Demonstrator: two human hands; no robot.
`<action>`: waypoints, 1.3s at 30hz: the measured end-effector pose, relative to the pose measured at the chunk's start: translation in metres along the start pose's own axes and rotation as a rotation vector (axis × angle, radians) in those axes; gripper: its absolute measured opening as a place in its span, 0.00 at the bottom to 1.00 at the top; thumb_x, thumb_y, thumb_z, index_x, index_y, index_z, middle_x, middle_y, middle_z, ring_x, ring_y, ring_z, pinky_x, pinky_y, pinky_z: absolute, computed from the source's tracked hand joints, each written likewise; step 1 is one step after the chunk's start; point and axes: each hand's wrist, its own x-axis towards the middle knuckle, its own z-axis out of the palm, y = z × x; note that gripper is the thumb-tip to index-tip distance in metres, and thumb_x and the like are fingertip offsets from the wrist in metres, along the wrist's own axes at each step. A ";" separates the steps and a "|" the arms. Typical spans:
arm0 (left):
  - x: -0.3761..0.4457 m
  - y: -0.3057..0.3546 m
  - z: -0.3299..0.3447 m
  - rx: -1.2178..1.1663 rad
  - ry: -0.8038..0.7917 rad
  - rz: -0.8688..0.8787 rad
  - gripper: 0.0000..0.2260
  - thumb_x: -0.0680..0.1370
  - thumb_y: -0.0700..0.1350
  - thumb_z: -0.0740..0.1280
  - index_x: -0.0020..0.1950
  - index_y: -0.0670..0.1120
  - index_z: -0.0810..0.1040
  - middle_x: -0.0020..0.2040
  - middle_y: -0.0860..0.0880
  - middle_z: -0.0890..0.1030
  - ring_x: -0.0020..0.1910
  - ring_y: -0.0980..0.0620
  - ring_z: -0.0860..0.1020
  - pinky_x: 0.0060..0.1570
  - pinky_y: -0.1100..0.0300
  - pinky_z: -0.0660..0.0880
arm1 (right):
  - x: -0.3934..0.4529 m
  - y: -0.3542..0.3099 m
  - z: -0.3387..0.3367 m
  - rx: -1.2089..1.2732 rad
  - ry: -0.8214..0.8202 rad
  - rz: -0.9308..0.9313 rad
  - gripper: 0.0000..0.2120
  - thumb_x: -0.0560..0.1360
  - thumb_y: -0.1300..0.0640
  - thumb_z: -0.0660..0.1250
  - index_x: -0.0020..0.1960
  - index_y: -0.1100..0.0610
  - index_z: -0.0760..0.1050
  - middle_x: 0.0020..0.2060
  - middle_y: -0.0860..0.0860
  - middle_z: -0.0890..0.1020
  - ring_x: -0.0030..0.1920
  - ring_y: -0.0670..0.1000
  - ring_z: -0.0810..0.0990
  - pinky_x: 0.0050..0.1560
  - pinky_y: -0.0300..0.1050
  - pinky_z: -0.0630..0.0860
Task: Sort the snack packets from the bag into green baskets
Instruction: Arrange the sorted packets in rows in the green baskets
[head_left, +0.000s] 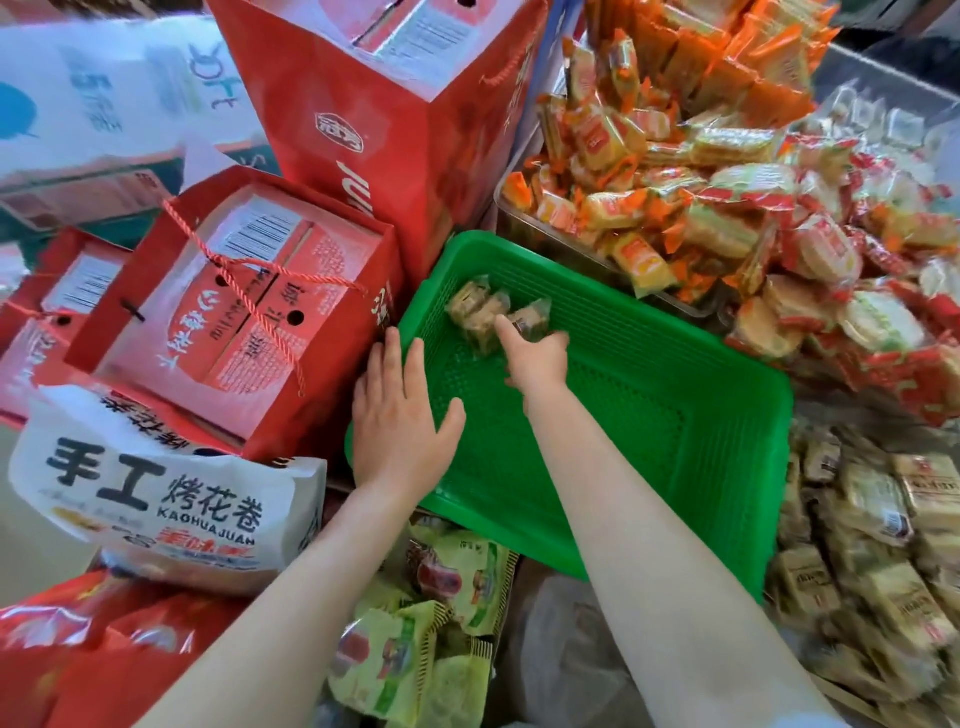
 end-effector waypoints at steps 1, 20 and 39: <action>0.000 0.000 0.000 0.002 -0.003 0.001 0.35 0.81 0.59 0.58 0.82 0.44 0.51 0.83 0.43 0.47 0.81 0.45 0.48 0.78 0.47 0.50 | 0.000 -0.001 0.003 0.045 -0.037 0.040 0.49 0.74 0.39 0.72 0.81 0.55 0.45 0.73 0.60 0.70 0.61 0.61 0.80 0.57 0.56 0.81; 0.002 -0.002 -0.002 0.033 -0.038 0.014 0.34 0.81 0.63 0.54 0.82 0.47 0.51 0.82 0.43 0.42 0.81 0.44 0.45 0.78 0.47 0.47 | 0.001 -0.005 0.033 0.422 -0.238 0.134 0.34 0.80 0.47 0.66 0.79 0.42 0.49 0.61 0.62 0.79 0.48 0.59 0.85 0.52 0.56 0.83; 0.002 -0.004 -0.002 -0.004 -0.037 0.033 0.35 0.80 0.59 0.58 0.82 0.48 0.51 0.82 0.43 0.40 0.81 0.45 0.43 0.77 0.48 0.45 | 0.001 0.021 0.025 0.343 -0.278 -0.072 0.39 0.78 0.55 0.64 0.79 0.36 0.45 0.66 0.53 0.79 0.61 0.50 0.79 0.59 0.55 0.69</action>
